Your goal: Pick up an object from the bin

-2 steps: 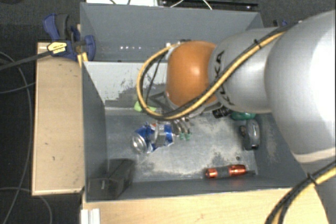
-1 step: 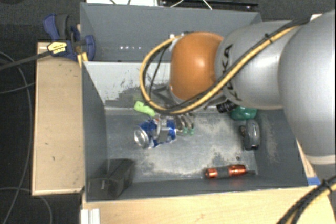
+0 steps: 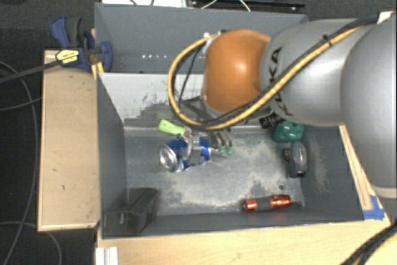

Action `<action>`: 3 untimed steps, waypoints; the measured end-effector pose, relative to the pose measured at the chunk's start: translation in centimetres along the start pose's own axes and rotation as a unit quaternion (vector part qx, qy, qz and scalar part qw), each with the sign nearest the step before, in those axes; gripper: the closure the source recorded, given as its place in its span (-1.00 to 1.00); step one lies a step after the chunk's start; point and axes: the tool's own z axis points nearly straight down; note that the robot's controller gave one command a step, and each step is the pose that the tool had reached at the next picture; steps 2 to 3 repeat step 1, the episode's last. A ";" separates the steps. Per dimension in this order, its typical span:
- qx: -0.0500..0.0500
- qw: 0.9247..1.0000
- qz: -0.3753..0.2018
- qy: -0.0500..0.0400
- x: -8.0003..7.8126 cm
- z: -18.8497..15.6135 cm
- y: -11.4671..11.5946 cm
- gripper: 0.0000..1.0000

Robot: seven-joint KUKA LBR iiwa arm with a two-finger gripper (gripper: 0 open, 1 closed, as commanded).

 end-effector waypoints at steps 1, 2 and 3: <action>0.000 1.000 0.000 -0.002 -0.1 -2.3 0.0 1.00; 0.000 1.000 0.000 -0.002 -0.1 -2.3 0.0 1.00; 0.000 1.000 0.000 -0.002 -0.1 -2.3 0.0 1.00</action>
Offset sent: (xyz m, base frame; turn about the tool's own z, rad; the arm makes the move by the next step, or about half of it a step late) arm 0.0002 0.0000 0.0271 0.0000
